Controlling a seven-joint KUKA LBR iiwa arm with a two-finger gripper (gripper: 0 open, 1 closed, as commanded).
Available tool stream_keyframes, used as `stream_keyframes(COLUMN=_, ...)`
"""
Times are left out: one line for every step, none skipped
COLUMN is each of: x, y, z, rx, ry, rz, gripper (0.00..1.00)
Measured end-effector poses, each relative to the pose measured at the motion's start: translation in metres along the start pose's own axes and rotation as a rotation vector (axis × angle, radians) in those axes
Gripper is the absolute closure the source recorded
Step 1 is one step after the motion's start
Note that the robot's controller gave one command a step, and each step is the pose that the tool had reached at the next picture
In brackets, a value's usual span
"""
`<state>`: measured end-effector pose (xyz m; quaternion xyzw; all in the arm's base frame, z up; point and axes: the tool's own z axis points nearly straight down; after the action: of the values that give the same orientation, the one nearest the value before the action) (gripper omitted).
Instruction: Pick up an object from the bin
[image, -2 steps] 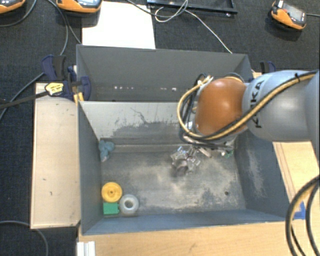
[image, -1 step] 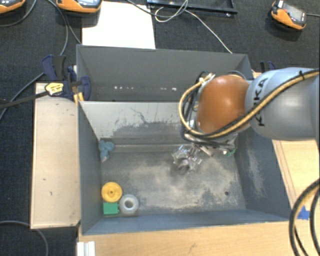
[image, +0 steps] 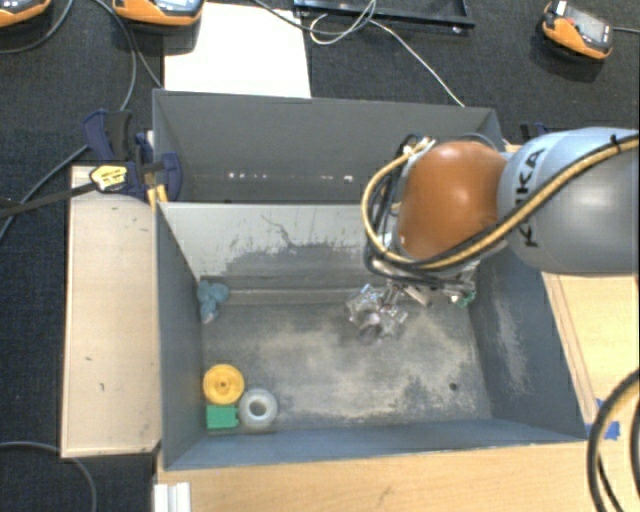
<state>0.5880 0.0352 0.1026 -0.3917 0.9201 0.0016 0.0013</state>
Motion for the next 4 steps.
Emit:
stream_keyframes(x=-0.001, y=-0.001, z=-0.013, rx=0.003, ry=-0.003, rz=0.0, gripper=1.0)
stream_keyframes(x=-0.001, y=-0.001, z=-0.023, rx=0.004, ry=-0.005, rz=0.002, gripper=1.0)
stream_keyframes(x=-0.002, y=-0.001, z=-0.028, rx=0.006, ry=-0.007, rz=0.004, gripper=1.0)
stream_keyframes(x=-0.001, y=-0.001, z=-0.031, rx=0.004, ry=-0.006, rz=0.006, gripper=1.0)
